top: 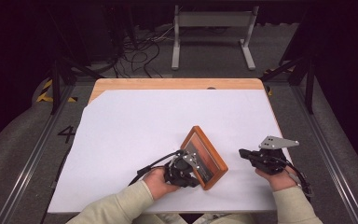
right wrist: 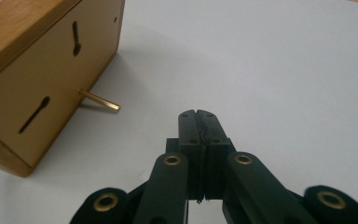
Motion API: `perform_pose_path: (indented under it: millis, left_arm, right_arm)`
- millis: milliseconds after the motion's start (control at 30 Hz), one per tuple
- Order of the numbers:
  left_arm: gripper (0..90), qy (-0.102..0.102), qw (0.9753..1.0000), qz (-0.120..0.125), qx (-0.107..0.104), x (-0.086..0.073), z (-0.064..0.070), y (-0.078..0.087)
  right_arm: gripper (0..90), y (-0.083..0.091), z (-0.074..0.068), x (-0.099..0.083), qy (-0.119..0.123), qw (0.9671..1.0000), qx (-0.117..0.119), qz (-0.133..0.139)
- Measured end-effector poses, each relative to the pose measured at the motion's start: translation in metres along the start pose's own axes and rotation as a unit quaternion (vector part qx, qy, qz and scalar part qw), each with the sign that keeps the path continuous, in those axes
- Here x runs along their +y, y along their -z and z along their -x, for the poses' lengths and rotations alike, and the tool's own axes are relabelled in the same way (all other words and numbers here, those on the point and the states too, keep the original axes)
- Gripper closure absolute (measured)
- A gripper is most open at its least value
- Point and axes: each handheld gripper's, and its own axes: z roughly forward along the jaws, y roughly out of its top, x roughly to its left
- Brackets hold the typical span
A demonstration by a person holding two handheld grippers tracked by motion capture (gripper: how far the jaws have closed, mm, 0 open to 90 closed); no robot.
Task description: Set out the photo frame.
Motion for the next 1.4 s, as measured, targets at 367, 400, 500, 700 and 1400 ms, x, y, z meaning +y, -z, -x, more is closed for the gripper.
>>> perform_pose_path:
  millis: [367, 400, 500, 700, 1400]
  left_arm:
    - [89.6, 0.007, 0.9996, 0.008, 0.027, 0.023, 0.003, -0.016]
    - [89.5, 0.012, 0.9995, 0.011, 0.027, 0.024, 0.003, -0.017]
    - [89.5, 0.019, 0.9992, 0.019, 0.031, 0.027, 0.002, -0.02]
    - [89.5, 0.026, 0.9988, 0.025, 0.034, 0.027, 0.001, -0.016]
    - [85.9, 0.06, 0.991, 0.108, 0.052, -0.026, -0.009, 0.073]
  right_arm:
    - [87.8, 0.008, -0.005, -0.004, 0.005, 1.0, 0.0, 0.003]
    - [87.8, 0.009, -0.005, -0.004, 0.006, 1.0, -0.002, 0.003]
    - [86.5, 0.009, -0.005, -0.003, 0.008, 0.9999, -0.002, 0.007]
    - [80.7, 0.011, -0.004, -0.001, 0.008, 0.9999, -0.002, 0.012]
    - [90.0, -0.005, -0.059, -0.014, 0.083, 0.987, 0.134, -0.031]
